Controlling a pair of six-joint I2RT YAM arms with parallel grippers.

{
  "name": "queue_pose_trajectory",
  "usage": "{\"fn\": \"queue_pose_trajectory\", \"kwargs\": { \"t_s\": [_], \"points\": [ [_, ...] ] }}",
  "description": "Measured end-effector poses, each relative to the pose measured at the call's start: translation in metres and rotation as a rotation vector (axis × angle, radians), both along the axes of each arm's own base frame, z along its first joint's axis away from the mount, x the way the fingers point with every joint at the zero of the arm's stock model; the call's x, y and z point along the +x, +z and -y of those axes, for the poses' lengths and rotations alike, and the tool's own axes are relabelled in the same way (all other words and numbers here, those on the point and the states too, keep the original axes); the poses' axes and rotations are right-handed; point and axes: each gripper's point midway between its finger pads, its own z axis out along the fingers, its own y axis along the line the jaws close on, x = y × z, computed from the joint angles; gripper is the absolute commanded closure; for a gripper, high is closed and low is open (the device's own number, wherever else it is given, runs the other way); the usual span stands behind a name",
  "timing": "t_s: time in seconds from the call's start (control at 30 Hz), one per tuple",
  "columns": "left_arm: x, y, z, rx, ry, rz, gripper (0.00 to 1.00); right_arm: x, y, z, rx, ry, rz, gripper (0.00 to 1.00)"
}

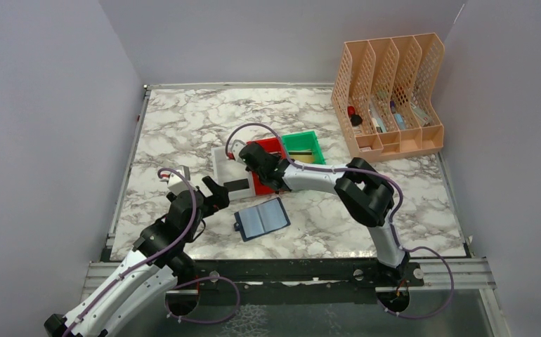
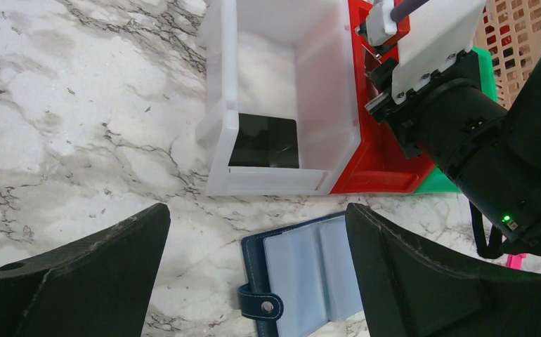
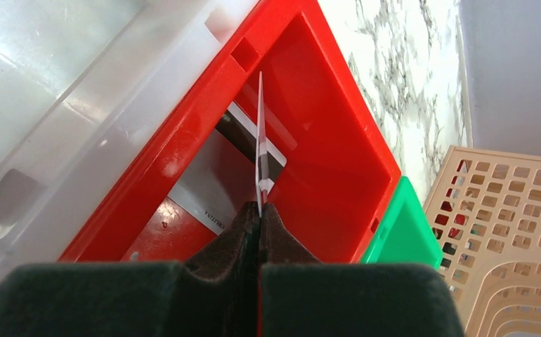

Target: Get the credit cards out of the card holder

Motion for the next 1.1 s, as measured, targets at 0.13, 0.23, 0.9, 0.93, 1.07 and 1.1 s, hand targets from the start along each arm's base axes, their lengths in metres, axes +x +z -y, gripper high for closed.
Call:
{"fn": "queue_pose_trajectory", "kwargs": {
  "t_s": [0.13,0.23,0.9,0.93,1.07,1.1],
  "points": [
    [0.0,0.0,0.0,0.0,0.0,0.0,0.01,0.001,-0.003,-0.001,0.007,-0.003,0.004,0.79],
    [0.0,0.0,0.0,0.0,0.0,0.0,0.01,0.0,-0.006,-0.002,0.027,-0.003,0.0,0.76],
    [0.0,-0.009,0.007,0.015,-0.036,-0.039,0.01,-0.034,0.056,-0.008,0.423,0.012,-0.144,0.55],
    [-0.001,-0.008,0.01,0.011,-0.048,-0.04,0.01,-0.041,0.067,-0.004,0.473,0.004,-0.15,0.54],
    [-0.001,-0.008,0.026,-0.008,-0.123,-0.044,0.03,-0.074,0.082,0.01,0.65,-0.037,-0.228,0.53],
    [0.0,-0.007,0.029,-0.012,-0.14,-0.044,0.04,-0.085,0.08,0.013,0.69,-0.047,-0.266,0.53]
  ]
}}
